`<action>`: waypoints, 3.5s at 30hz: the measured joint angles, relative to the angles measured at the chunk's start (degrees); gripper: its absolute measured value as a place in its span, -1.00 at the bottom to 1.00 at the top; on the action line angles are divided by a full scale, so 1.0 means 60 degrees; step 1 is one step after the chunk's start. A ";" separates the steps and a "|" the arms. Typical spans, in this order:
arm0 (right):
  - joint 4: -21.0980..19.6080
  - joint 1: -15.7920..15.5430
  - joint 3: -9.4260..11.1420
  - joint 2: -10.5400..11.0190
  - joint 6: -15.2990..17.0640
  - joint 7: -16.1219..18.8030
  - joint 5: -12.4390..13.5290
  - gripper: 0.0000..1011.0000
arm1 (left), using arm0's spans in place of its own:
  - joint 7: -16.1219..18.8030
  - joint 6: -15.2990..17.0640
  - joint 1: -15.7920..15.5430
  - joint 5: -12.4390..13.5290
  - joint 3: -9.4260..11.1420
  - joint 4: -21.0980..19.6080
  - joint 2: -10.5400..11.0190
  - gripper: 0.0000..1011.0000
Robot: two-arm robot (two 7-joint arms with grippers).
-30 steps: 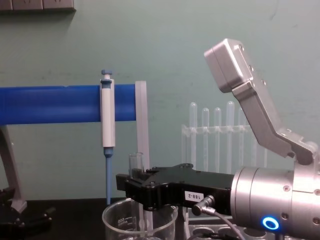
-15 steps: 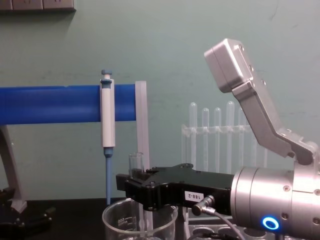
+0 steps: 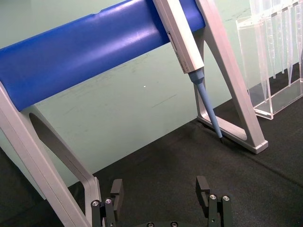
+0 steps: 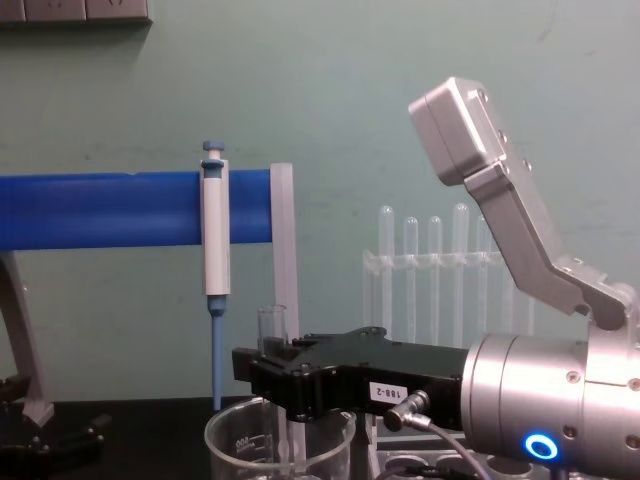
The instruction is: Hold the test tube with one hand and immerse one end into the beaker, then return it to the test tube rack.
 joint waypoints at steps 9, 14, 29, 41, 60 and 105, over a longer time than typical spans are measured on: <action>-0.0001 0.0000 0.0000 0.0001 -0.0001 0.0000 0.0000 -0.55 | 0.0000 0.0000 0.0000 0.0000 0.0000 0.0000 0.0000 0.98; 0.0000 0.0000 0.0000 0.0001 0.0000 0.0000 0.0000 -0.55 | 0.0000 0.0000 0.0000 0.0000 -0.0001 0.0000 0.0000 0.98; 0.0000 0.0000 0.0000 0.0001 -0.0001 0.0000 0.0000 -0.55 | 0.0000 0.0000 0.0000 0.0000 -0.0001 0.0000 0.0000 0.98; 0.0000 0.0000 0.0000 0.0000 -0.0001 0.0000 0.0000 -0.55 | 0.0000 0.0000 0.0000 0.0000 0.0000 0.0000 0.0000 0.98; -0.0001 0.0000 0.0000 0.0001 -0.0001 0.0000 0.0000 -0.55 | 0.0000 0.0000 0.0000 0.0000 0.0000 0.0000 0.0000 0.98; 0.0000 0.0000 0.0000 0.0000 0.0000 0.0000 0.0000 -0.55 | 0.0000 0.0000 0.0000 0.0000 0.0000 0.0000 -0.0001 0.98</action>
